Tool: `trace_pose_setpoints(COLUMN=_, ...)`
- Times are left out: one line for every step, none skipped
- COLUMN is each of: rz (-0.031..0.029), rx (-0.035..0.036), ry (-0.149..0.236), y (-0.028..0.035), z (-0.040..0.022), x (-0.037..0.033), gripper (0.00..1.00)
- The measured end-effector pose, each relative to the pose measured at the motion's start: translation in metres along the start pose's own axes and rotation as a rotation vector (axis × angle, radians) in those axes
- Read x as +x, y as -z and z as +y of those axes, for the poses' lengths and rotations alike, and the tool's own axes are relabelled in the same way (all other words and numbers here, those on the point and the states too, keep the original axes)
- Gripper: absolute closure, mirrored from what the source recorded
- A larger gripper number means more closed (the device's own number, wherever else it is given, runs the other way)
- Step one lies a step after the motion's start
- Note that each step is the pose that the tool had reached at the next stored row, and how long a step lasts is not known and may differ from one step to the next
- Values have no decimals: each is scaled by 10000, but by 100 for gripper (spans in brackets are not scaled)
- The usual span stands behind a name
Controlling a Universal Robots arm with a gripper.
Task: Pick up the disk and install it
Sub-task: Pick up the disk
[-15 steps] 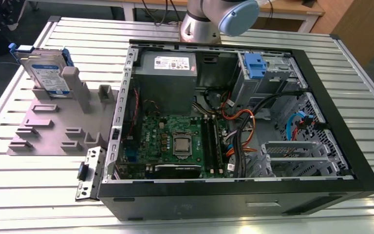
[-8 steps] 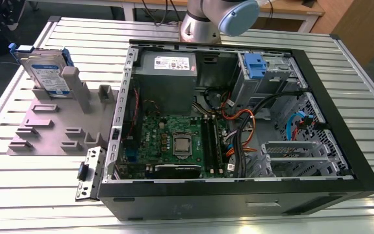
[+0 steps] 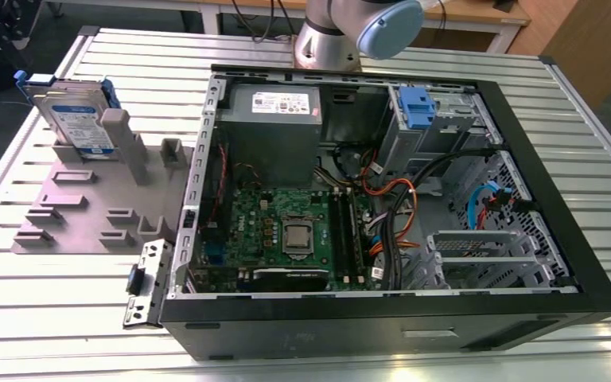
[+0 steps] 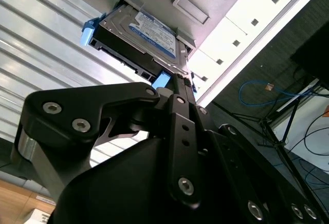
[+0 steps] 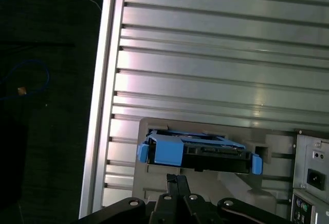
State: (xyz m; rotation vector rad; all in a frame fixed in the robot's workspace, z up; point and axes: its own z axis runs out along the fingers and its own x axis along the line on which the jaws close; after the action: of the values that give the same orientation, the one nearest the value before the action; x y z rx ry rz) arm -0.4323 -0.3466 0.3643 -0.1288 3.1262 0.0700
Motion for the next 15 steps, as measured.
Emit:
trace_pose_setpoints(rz=0, rx=0, ry=1, y=0, z=0, x=0, gripper=89)
trace_pose_setpoints(rz=0, rx=0, ry=10, y=0, z=0, x=0, gripper=89)
trace_pose_setpoints(rz=2, rx=-1, ry=43, y=0, z=0, x=0, gripper=89)
trace_pose_setpoints(rz=4, rx=-2, ry=107, y=0, z=0, x=0, gripper=89)
trace_pose_setpoints(rz=8, rx=-3, ry=195, y=0, z=0, x=0, gripper=89)
trace_pose_setpoints(rz=14, rx=-4, ry=307, y=0, z=0, x=0, gripper=89)
trace_pose_setpoints(rz=19, rx=-6, ry=421, y=0, z=0, x=0, gripper=89)
trace_pose_setpoints(rz=24, rx=-8, ry=532, y=0, z=0, x=0, gripper=89)
trace_pose_setpoints(rz=29, rx=-9, ry=652, y=0, z=-1, x=0, gripper=89)
trace_pose_setpoints(rz=33, rx=-10, ry=756, y=0, z=-1, x=0, gripper=89)
trace_pose_setpoints(rz=37, rx=-12, ry=858, y=0, z=-1, x=0, gripper=89)
trace_pose_setpoints(rz=41, rx=-11, ry=918, y=0, z=-2, x=1, gripper=89)
trace_pose_setpoints(rz=42, rx=-4, ry=944, y=0, z=-3, x=1, gripper=89)
trace_pose_setpoints(rz=44, rx=-3, ry=968, y=0, z=-3, x=1, gripper=89)
trace_pose_setpoints(rz=45, rx=-2, ry=990, y=0, z=-3, x=1, gripper=89)
